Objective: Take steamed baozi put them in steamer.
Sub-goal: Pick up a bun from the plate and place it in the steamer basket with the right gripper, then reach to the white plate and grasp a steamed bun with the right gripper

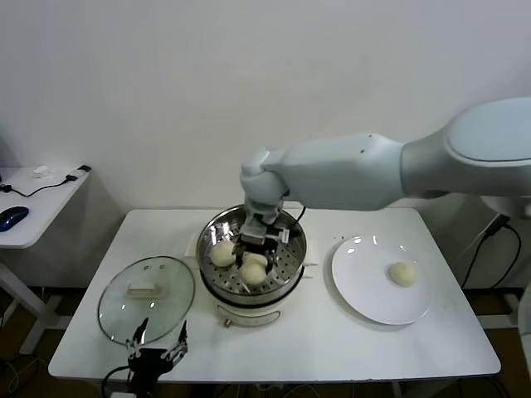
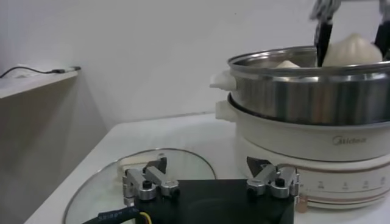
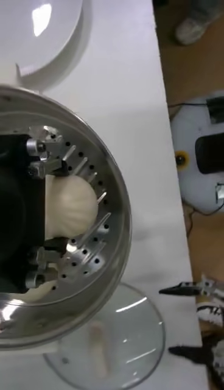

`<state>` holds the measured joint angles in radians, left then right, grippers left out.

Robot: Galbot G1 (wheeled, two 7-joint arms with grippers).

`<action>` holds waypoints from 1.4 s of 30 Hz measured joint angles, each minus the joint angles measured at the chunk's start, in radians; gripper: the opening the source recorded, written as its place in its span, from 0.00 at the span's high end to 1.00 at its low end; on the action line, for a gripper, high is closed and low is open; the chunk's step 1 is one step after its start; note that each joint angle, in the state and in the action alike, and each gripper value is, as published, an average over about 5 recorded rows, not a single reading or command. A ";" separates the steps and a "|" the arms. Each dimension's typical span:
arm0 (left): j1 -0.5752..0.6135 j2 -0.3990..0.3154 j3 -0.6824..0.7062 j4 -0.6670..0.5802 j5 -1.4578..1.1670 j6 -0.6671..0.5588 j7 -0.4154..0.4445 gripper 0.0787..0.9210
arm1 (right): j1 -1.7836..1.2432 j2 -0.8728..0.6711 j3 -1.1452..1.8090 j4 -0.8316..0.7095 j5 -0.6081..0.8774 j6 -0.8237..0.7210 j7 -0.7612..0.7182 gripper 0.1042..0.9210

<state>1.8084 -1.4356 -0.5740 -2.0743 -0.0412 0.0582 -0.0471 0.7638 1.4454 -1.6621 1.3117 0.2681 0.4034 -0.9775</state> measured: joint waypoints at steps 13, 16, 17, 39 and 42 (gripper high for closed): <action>0.004 0.003 0.000 -0.004 -0.001 -0.001 -0.002 0.12 | -0.065 0.028 0.018 -0.064 -0.051 0.073 0.015 0.13; 0.007 0.003 0.000 -0.009 -0.001 -0.001 -0.002 0.12 | -0.050 0.016 0.021 -0.062 -0.029 0.080 0.007 0.12; 0.008 0.004 0.000 -0.011 -0.001 -0.002 -0.002 0.12 | -0.041 0.009 0.020 -0.061 -0.017 0.082 0.002 0.12; 0.005 -0.007 0.002 -0.014 0.002 -0.007 -0.001 0.12 | 0.179 -0.562 -0.201 -0.099 0.224 -0.231 -0.091 0.12; 0.002 -0.012 0.001 -0.012 0.004 -0.005 0.000 0.12 | 0.132 -0.641 -0.185 -0.117 0.198 -0.289 -0.082 0.12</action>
<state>1.8107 -1.4478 -0.5729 -2.0866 -0.0369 0.0529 -0.0467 0.8958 0.8045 -1.8468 1.1951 0.4657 0.1144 -1.0592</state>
